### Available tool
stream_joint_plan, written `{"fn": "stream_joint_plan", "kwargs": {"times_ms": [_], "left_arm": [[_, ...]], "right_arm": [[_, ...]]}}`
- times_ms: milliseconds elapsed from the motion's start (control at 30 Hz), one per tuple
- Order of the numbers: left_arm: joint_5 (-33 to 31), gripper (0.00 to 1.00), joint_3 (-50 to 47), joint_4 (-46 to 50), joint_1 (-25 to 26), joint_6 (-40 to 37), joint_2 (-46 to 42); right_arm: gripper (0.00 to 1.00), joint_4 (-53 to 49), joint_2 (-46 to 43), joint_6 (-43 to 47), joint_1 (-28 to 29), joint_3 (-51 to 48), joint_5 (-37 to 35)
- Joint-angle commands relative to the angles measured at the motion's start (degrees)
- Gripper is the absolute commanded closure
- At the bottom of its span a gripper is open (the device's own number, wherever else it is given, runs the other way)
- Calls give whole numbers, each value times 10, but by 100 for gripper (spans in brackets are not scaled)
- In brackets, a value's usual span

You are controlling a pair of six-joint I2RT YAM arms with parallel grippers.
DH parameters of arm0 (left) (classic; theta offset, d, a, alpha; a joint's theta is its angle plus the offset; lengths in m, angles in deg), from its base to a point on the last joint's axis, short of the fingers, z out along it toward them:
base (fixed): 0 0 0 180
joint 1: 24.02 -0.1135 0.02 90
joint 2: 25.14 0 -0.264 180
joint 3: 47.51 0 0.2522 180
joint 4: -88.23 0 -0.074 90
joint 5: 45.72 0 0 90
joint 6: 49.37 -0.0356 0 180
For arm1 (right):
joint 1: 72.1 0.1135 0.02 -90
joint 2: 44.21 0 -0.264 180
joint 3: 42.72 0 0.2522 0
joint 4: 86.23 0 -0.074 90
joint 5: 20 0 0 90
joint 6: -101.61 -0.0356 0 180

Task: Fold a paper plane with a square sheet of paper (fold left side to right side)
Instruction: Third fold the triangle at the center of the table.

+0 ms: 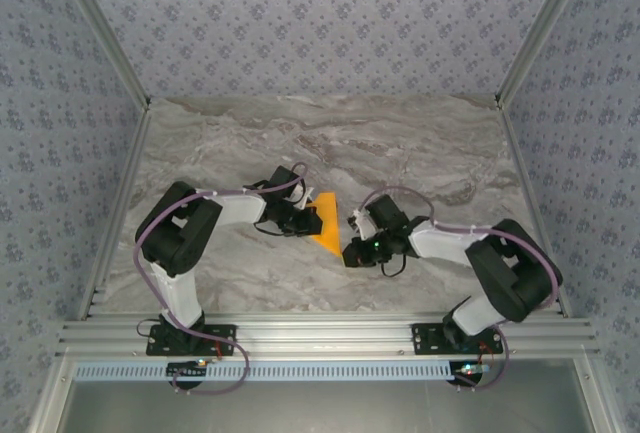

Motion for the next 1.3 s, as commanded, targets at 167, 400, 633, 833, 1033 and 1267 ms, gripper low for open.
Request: {"fn": "stream_joint_plan", "kwargs": {"times_ms": [167,400,633,833,1033,1267], "left_arm": [[-31,93,1,28,3,1,10],[-31,93,5,29,8,1,11],[-21,89,6,23,8,3,-10],[-17,90,-37,5,16,17,-81],[-4,92,-51,-33,51,43,-88],[-5,94,-29,-48,76,54,-34]], "right_arm": [[100,-3,23,-57,3,62,-22],[100,10,99,-73,8,98,-36],[100,-29,128,-69,10,89,-75],[100,-53,131,-65,10,64,-112],[100,-59,147,-58,11,65,-125],[100,-58,154,-57,15,68,-127]]}}
